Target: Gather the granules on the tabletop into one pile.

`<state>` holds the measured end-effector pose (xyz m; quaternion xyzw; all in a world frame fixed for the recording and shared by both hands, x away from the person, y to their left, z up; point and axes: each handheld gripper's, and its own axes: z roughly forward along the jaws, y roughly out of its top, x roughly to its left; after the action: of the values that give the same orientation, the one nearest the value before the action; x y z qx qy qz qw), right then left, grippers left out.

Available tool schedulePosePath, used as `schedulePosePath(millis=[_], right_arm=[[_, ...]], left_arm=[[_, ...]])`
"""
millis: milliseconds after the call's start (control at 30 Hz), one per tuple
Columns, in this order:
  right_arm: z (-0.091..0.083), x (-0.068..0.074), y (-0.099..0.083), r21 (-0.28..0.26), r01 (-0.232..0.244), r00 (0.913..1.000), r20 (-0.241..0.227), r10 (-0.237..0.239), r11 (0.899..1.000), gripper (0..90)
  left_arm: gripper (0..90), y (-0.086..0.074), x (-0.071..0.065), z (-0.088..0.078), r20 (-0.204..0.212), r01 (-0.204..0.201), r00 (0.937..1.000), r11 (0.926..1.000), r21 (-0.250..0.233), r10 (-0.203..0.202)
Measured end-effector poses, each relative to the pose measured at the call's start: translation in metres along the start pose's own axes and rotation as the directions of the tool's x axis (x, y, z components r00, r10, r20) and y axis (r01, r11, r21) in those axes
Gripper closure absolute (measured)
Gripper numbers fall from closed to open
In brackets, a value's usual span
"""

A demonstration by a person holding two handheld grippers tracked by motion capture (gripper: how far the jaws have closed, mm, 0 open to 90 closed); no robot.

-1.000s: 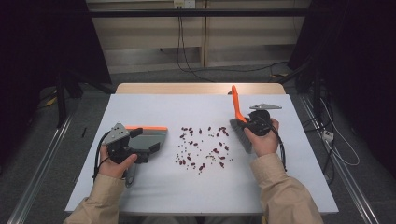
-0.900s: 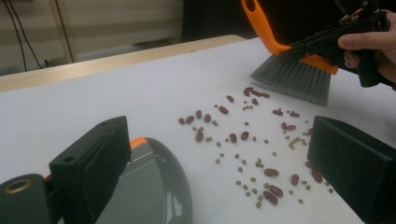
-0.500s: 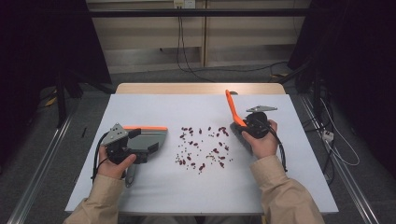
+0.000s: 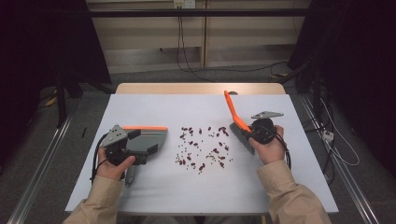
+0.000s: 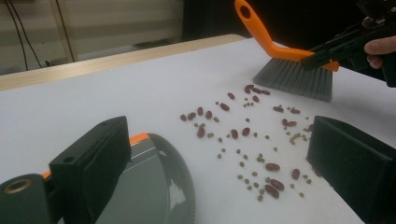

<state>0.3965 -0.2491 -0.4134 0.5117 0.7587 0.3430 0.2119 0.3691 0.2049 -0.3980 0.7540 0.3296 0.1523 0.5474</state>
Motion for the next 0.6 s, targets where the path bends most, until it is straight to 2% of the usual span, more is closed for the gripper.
schedulePosePath(millis=[233,300,367,500,600], right_arm=[[0.002,-0.004,0.000,-0.022,-0.029,0.9995,-0.009,0.029,0.999,71.3],[0.003,-0.006,0.001,-0.047,-0.047,0.9985,-0.028,0.046,0.998,71.3],[0.003,-0.007,0.003,-0.059,-0.049,0.9986,-0.024,0.048,0.997,71.3],[0.008,-0.009,0.011,-0.106,-0.025,0.9996,-0.017,0.024,0.994,71.3],[0.014,-0.010,0.020,-0.117,0.000,1.0000,0.003,0.001,0.993,71.3]], left_arm=[[6.1,-0.003,0.003,-0.005,-0.003,0.000,1.0000,1.0000,0.004,0.000],[6.1,-0.004,0.003,-0.006,-0.005,0.002,1.0000,1.0000,0.002,-0.002],[6.1,-0.005,0.004,-0.008,-0.002,-0.001,1.0000,1.0000,0.008,0.001],[6.1,-0.006,0.005,-0.009,-0.003,0.003,1.0000,1.0000,0.008,-0.003],[6.1,-0.007,0.007,-0.010,-0.001,0.005,1.0000,1.0000,0.007,-0.005]])
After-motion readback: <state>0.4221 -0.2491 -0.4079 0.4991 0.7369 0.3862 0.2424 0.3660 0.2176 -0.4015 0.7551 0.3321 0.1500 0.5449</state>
